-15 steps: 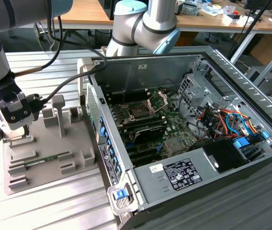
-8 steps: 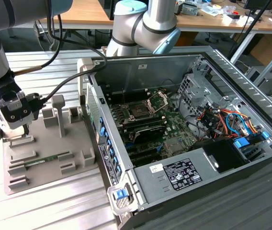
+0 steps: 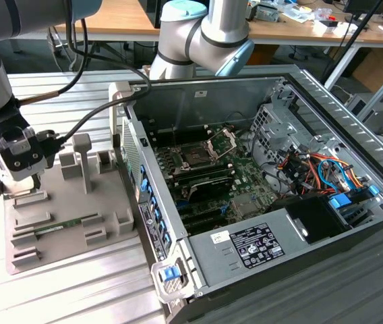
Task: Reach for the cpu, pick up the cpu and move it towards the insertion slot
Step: 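Pick up the cpu and move it towards the insertion slot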
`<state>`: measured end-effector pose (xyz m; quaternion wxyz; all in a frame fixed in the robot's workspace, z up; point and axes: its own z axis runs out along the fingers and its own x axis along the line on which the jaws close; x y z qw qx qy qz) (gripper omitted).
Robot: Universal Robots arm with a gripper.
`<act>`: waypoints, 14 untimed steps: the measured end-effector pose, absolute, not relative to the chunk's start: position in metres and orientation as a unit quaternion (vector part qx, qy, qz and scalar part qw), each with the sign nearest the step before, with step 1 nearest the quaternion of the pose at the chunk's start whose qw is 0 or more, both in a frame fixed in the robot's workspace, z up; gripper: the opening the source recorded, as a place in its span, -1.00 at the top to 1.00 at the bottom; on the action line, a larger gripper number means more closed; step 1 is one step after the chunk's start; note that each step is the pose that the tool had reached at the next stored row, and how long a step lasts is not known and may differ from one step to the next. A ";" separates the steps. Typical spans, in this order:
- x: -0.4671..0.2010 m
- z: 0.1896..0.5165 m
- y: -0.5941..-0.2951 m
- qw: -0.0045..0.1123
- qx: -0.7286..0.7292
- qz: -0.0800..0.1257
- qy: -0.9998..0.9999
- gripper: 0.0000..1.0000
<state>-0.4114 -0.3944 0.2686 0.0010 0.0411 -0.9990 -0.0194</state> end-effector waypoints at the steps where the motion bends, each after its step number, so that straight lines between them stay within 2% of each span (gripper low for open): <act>1: -0.411 0.269 -0.394 0.001 0.041 -0.019 -0.999 -0.09; 14: -0.411 0.273 -0.394 0.001 0.041 -0.019 -0.999 -0.09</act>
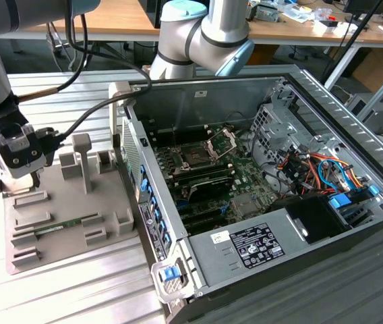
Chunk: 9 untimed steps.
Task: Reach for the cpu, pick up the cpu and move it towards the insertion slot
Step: 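Pick up the cpu and move it towards the insertion slot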
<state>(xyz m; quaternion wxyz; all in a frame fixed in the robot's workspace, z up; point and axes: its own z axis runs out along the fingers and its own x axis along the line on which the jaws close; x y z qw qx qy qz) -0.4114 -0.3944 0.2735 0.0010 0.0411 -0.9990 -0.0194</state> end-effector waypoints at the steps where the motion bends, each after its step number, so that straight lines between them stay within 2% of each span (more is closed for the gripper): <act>1: -0.411 0.274 -0.394 0.001 0.041 -0.019 -0.999 -0.09; 9: -0.411 0.276 -0.394 0.001 0.041 -0.019 -0.999 -0.09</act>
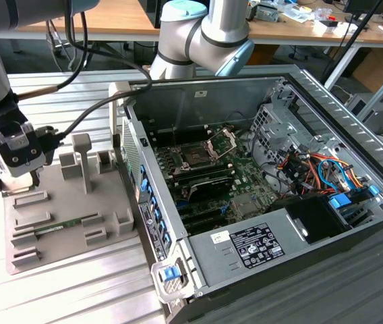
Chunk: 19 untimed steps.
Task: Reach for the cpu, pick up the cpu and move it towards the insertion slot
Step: 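Pick up the cpu and move it towards the insertion slot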
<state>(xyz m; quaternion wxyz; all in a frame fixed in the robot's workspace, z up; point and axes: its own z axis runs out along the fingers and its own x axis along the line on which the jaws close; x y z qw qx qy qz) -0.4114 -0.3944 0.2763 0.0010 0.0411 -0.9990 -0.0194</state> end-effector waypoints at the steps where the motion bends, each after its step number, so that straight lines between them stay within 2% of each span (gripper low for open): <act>1: -0.411 0.277 -0.394 0.001 0.041 -0.019 -0.999 -0.09; 19: -0.411 0.284 -0.394 0.001 0.041 -0.019 -0.999 -0.09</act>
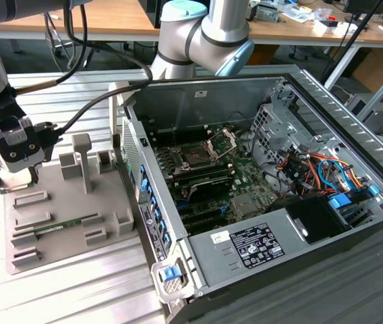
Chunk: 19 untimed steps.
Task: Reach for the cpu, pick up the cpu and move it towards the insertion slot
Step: 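Pick up the cpu and move it towards the insertion slot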
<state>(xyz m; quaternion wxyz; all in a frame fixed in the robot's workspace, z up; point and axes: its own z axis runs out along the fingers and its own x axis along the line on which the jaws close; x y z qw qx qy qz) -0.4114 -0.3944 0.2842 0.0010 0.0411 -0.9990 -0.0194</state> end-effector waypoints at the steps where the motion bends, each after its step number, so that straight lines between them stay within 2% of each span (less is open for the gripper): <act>1: -0.411 0.284 -0.394 0.001 0.041 -0.019 -0.999 -0.09; 19: -0.411 0.291 -0.394 0.001 0.041 -0.019 -0.999 -0.09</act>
